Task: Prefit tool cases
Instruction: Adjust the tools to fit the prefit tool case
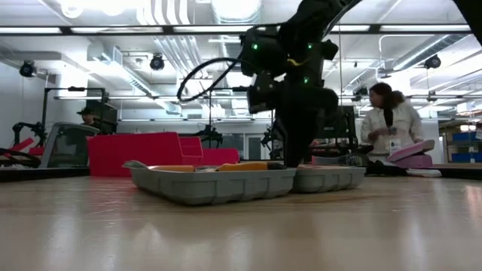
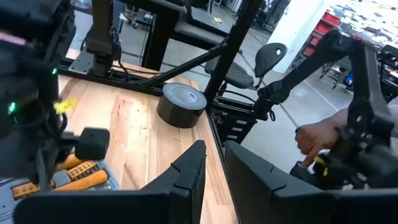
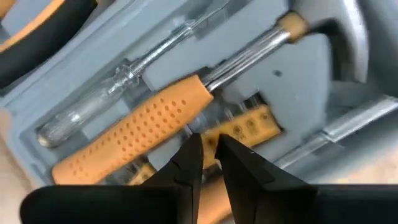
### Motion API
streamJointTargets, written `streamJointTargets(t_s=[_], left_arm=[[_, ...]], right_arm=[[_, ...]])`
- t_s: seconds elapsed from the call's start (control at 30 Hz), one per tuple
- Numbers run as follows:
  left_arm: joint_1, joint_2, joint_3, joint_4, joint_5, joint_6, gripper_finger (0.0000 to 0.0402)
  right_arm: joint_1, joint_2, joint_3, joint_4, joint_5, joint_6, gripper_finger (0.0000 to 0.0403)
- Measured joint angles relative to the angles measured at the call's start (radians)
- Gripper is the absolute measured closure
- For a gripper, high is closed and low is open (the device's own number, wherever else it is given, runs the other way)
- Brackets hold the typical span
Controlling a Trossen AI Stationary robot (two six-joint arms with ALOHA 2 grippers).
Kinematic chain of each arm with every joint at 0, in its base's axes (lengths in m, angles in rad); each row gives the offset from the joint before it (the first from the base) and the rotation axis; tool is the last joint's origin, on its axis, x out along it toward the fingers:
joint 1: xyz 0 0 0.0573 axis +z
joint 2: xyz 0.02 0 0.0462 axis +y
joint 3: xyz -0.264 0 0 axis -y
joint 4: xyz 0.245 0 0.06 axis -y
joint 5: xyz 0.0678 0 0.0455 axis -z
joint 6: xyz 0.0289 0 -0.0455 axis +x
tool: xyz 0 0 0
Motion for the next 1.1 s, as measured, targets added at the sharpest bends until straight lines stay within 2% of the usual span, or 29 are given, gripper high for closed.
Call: streamJointTargets(t_s=[0.17,0.37,0.5,0.8,1.1], left_arm=[[-0.002,0.000,0.000,-0.003,0.000,0.000,0.0335],[-0.002,-0.001,0.000,-0.007,0.000,0.000,0.0335],[-0.002,-0.001,0.000,-0.008,0.000,0.000,0.0335],[-0.002,-0.001,0.000,-0.013,0.000,0.000,0.0335],[-0.001,-0.001,0.000,-0.010,0.000,0.000,0.0335]], right_arm=[[-0.001,-0.091,0.015,-0.017,0.026,0.024,0.0362],[0.008,-0.143,0.014,-0.078,0.020,0.015,0.0360],[0.006,-0.144,0.009,-0.140,0.023,-0.046,0.0347],[0.022,-0.143,-0.041,-0.132,0.021,-0.237,0.0306],[0.022,-0.143,-0.045,-0.126,0.071,-0.256,0.0277]])
